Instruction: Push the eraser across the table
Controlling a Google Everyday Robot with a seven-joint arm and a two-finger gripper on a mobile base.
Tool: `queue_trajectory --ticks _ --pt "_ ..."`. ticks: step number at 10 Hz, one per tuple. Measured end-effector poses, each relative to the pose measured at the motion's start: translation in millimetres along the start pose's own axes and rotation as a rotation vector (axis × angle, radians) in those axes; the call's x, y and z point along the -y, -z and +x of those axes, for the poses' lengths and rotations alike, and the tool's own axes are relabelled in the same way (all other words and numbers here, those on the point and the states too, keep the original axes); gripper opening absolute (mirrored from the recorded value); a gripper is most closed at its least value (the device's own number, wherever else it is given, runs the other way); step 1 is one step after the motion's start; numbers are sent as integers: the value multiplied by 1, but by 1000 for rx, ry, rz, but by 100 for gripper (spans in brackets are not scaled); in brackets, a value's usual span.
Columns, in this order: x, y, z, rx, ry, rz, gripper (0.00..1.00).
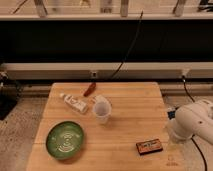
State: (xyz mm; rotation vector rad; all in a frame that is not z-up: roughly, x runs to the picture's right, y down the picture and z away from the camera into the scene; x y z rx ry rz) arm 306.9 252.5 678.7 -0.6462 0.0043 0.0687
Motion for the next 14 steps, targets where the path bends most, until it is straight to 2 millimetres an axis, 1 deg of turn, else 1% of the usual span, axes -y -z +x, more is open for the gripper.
queue_trajectory --ticks 1,2,3,4,5,6,7,9,10,11,12,14 --pt "-1 -1 0 1 -1 0 54" --pt "-2 -2 0 0 -2 -1 52" --pt "-3 -4 0 -2 -1 -4 45" --pt "-3 -7 -1 -3 7 -7 30" --pt "-3 -10 -4 -4 13 -12 22" --pt "-3 -13 -7 -5 21 -16 12" --pt "-4 -16 -9 -7 23 -20 4" --pt "-6 -19 -9 -8 30 -25 2" --pt "-10 -25 -13 -7 38 -35 2" --pt "-12 -33 -19 -10 52 -39 2" --pt "-12 -36 -27 -8 62 -41 2" --pt "-14 -42 -26 -15 71 -48 2"
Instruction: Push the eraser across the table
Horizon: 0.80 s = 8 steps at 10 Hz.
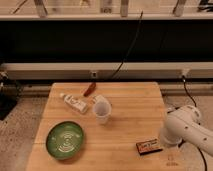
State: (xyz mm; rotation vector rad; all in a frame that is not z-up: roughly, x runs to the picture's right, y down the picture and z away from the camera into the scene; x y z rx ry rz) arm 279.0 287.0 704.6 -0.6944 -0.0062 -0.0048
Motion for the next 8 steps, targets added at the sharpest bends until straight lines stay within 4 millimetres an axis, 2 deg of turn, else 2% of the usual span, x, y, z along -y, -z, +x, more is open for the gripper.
queue_trajectory --ticks 3,6,8 --pt "-2 -14 -9 -3 26 -11 2" --pt "-2 -19 -12 -7 42 -16 2" --pt "-1 -25 -23 -9 68 -20 2"
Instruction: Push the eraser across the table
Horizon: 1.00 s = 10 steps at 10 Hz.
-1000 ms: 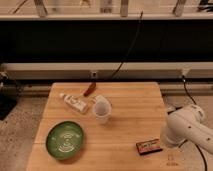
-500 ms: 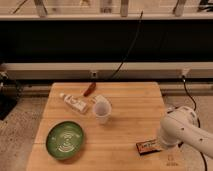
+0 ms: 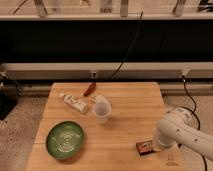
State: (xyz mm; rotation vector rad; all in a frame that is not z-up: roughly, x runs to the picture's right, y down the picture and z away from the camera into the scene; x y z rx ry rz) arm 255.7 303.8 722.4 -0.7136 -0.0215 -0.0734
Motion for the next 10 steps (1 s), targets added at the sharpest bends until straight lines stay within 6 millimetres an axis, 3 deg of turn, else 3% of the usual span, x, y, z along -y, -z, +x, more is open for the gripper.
queue_trajectory --ticks 4,10 --pt "2 -9 -4 -1 35 -5 2" --pt "8 -16 -29 -20 108 -12 2"
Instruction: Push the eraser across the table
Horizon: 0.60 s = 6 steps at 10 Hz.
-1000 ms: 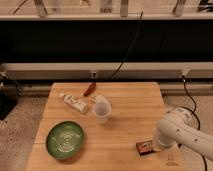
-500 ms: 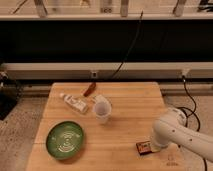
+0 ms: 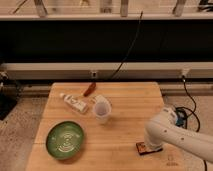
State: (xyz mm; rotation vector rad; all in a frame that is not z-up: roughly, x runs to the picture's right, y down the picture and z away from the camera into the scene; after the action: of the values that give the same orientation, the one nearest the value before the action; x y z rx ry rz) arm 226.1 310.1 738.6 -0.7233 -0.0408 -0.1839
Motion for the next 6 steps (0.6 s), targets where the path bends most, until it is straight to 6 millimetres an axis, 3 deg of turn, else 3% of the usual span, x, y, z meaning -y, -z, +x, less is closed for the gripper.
queue_trajectory --ticks 6 --pt "4 -2 3 4 7 4 2"
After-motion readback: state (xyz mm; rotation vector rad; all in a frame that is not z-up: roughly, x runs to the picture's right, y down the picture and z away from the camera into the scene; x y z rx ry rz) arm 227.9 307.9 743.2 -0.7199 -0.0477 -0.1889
